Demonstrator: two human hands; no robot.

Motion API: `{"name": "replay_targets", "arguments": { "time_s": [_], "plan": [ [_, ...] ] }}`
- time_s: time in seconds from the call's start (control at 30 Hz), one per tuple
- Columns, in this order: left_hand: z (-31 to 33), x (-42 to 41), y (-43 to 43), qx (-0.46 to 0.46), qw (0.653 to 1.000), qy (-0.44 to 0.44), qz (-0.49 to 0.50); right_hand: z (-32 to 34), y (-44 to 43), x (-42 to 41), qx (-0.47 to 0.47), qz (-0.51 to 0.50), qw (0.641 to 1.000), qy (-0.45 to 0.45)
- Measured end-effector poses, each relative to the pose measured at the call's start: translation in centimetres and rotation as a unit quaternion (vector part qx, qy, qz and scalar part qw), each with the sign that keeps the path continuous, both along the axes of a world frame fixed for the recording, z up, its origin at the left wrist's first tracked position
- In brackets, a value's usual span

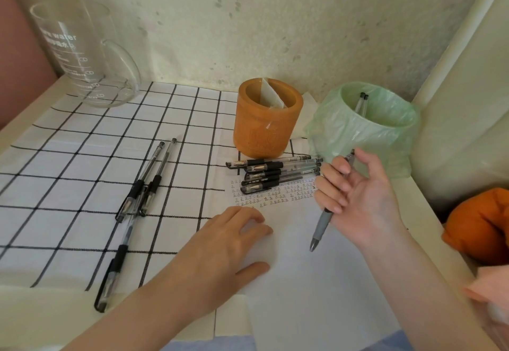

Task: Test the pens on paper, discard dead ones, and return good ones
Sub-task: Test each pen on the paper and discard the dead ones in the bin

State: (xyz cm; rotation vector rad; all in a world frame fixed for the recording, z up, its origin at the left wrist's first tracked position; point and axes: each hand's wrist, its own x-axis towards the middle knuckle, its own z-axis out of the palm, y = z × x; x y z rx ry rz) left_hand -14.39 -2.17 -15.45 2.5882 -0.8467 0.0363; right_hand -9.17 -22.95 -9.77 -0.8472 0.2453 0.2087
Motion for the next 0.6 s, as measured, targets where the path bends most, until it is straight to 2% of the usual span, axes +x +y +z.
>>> {"name": "replay_targets", "arguments": {
  "time_s": [0.4,0.5,0.6],
  "plan": [
    [-0.29,0.07,0.17,0.017,1.000,-0.001,0.000,-0.24,-0.26,-0.05,-0.006,-0.019,1.000,-0.001],
    [-0.35,0.08,0.23,0.016,1.000,0.003,0.000,-0.15,-0.22,0.03,0.024,0.013,1.000,-0.005],
    [-0.36,0.07,0.19,0.013,1.000,0.003,-0.001,0.01,-0.02,0.19,-0.007,0.039,0.999,-0.024]
  ]
}}
